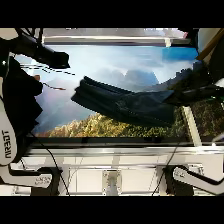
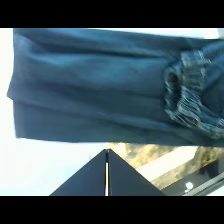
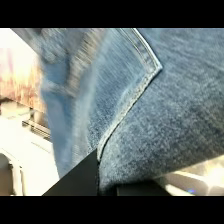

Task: Fold the clothes and pants, and hang the long-sleeved shirts on hangers.

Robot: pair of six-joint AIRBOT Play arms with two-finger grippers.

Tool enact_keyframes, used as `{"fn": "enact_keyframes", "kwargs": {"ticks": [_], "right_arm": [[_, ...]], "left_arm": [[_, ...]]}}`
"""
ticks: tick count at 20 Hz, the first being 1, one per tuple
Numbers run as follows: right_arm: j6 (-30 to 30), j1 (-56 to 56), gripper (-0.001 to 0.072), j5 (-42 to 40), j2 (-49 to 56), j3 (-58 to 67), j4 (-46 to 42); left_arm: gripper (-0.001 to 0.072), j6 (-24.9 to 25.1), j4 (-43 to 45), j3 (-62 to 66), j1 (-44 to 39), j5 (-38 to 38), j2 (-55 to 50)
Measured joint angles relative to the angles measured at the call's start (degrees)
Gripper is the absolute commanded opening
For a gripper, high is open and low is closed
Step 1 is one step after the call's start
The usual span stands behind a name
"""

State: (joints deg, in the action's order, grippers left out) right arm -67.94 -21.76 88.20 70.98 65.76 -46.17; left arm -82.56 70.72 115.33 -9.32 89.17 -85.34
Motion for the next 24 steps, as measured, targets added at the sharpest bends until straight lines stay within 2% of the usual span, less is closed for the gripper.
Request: {"fn": "enact_keyframes", "kwargs": {"ticks": [4,9,12,17,21,24], "right_arm": [[-0.07,-2.99,0.0042,3.63,-7.65,0.00,1.79],[-0.22,-0.87,0.0042,4.79,-10.19,0.04,3.23],[-0.50,-0.26,0.0042,4.57,-10.58,0.04,3.43],[-2.27,0.04,0.0042,2.32,-10.73,0.04,4.33],[-3.26,1.62,0.0041,-0.66,-10.71,0.11,8.46],[-4.20,6.73,0.0042,-4.07,-9.79,0.61,10.51]], "left_arm": [[0.0020,-1.09,0.37,-2.23,-10.01,-6.16,-4.04],[0.0020,-0.85,0.17,-3.34,-24.68,-11.34,-19.52],[0.0020,-0.72,-1.22,-3.50,-30.45,-15.50,-27.26],[0.0020,-0.59,-4.66,-3.52,-34.12,-20.37,-33.73],[0.0020,-0.57,-7.82,-3.45,-34.71,-22.86,-35.34],[0.0021,-0.13,-8.11,-2.89,-33.48,-20.72,-34.47]]}}
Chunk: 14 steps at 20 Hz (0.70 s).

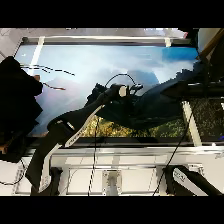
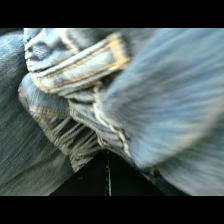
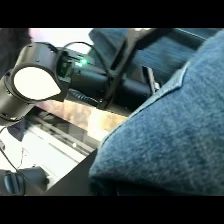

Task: Fold the clothes and pants, and hang the long-sleeved shirts on hangers.

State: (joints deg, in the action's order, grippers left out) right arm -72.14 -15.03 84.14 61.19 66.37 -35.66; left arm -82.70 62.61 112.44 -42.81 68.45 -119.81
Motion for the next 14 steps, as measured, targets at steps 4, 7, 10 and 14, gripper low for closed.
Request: {"fn": "enact_keyframes", "kwargs": {"ticks": [4,7,10,14], "right_arm": [[-2.78,9.77,0.0042,-7.80,2.36,0.39,0.74],[-4.87,18.40,0.0042,-17.55,5.01,0.66,0.92],[-7.15,27.54,0.0043,-28.65,9.46,0.74,1.11],[-8.52,39.85,0.0126,-47.60,17.00,1.16,2.05]], "left_arm": [[0.0021,1.49,7.10,0.42,5.40,11.45,4.59],[0.0021,2.32,14.25,0.48,10.97,20.65,9.53],[0.0021,3.19,18.25,0.52,16.85,25.33,15.10],[0.0021,3.45,20.31,0.52,22.69,27.80,20.92]]}}
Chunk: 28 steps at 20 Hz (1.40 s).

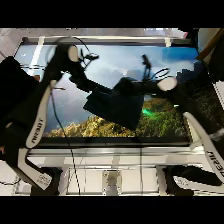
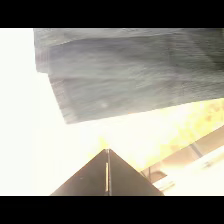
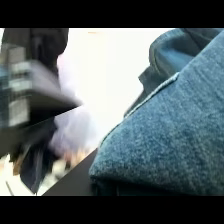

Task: Fold the clothes and pants, and hang the long-sleeved shirts on hangers.

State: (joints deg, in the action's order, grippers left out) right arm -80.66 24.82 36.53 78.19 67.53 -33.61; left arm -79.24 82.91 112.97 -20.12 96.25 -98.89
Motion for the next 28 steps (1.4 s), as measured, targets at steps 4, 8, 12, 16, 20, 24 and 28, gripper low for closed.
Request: {"fn": "enact_keyframes", "kwargs": {"ticks": [4,8,12,16,20,24,28], "right_arm": [[-0.39,8.83,0.0529,-17.07,6.75,4.61,0.55],[0.24,10.16,0.0523,-20.87,9.27,10.47,-3.82],[0.46,0.61,0.0438,-6.38,5.33,12.79,-12.81],[-1.40,-14.16,0.0461,15.10,-3.56,7.82,-24.13],[-6.49,-22.80,0.0663,12.02,-13.51,-13.29,-23.50],[-5.16,-25.31,0.0693,2.86,-11.43,-29.59,-4.68],[10.12,-25.97,0.0698,6.45,-1.79,-31.36,18.10]], "left_arm": [[0.0021,0.17,0.79,0.00,2.64,0.68,2.80],[0.0021,0.20,0.85,0.00,3.32,0.87,3.58],[0.0021,0.20,1.03,0.00,3.50,1.77,3.80],[0.0021,0.20,1.07,0.00,3.56,2.36,3.87],[0.0021,0.13,1.07,0.00,3.56,2.40,3.87],[0.0021,-0.48,1.05,0.00,3.56,2.38,3.89],[0.0021,-0.81,1.05,0.00,3.56,2.38,3.89]]}}
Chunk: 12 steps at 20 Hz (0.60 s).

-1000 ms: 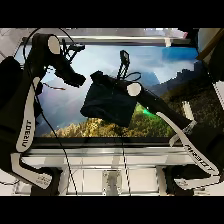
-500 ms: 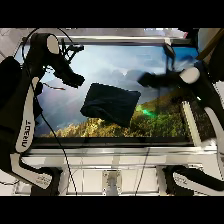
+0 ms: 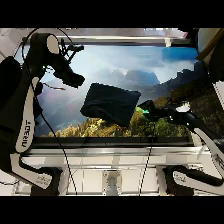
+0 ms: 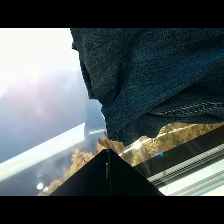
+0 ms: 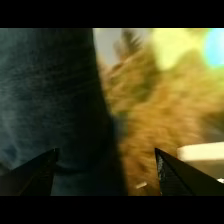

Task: Fold the clothes and pants, and hang the long-sleeved shirts on hangers.

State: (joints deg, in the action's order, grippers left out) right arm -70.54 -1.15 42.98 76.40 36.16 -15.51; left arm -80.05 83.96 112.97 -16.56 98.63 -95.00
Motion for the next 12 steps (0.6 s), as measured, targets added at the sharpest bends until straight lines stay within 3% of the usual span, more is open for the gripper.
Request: {"fn": "enact_keyframes", "kwargs": {"ticks": [2,6,12], "right_arm": [[5.79,-0.13,0.0698,3.45,4.35,2.03,6.54],[11.02,-0.15,0.0699,6.78,9.75,6.54,11.85],[8.98,3.45,0.0699,7.74,13.05,9.22,6.84]], "left_arm": [[0.0021,-0.09,0.00,0.00,0.00,0.00,0.00],[0.0021,-0.09,0.00,0.00,0.00,0.00,0.00],[0.0021,-0.09,0.00,0.00,-0.09,0.00,0.00]]}}
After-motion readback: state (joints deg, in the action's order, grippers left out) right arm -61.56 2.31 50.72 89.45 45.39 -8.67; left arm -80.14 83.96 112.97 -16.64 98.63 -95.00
